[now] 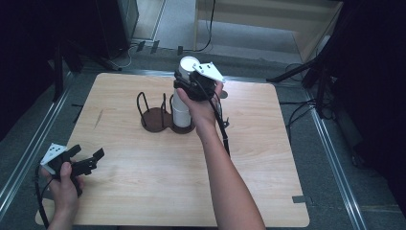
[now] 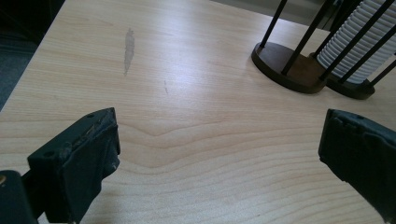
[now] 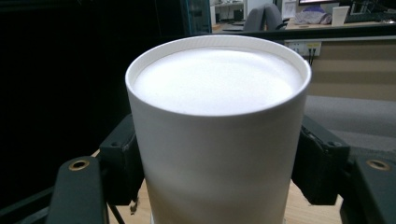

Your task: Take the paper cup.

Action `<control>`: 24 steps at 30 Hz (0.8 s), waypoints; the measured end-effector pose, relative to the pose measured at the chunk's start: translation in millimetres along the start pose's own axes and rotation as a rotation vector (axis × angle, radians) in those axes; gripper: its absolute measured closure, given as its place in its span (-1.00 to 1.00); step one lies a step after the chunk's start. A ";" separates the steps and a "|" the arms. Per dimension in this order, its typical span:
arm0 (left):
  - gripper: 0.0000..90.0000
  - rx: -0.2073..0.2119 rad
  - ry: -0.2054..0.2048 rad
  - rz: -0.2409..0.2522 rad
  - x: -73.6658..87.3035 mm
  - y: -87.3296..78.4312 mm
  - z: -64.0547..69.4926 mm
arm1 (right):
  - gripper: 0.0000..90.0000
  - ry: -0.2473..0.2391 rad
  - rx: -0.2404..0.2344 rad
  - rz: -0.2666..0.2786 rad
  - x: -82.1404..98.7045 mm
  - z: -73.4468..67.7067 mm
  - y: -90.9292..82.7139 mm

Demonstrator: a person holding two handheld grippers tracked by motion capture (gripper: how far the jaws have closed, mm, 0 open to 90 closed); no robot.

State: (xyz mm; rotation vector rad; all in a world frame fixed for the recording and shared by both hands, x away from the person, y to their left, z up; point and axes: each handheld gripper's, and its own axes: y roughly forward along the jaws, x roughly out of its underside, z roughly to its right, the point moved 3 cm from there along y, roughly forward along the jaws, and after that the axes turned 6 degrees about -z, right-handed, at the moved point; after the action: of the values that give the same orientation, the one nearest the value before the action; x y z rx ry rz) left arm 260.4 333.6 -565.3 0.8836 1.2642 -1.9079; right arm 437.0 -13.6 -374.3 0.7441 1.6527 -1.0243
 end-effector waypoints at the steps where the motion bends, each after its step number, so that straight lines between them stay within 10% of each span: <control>1: -1.00 -0.001 -0.001 0.001 0.0 0.0 -0.1 | -0.36 -0.001 0.000 0.007 -2.1 0.8 -1.8; 24: -1.00 -0.001 -0.001 0.008 -1.1 1.1 0.0 | -0.36 -0.058 0.055 -0.010 2.4 29.2 -62.8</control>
State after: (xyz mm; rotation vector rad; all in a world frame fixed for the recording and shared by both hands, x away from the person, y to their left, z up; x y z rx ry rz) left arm 261.9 333.5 -564.9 0.8857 1.2592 -1.9014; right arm 395.3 -68.0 -363.3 0.7354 1.5855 -1.0924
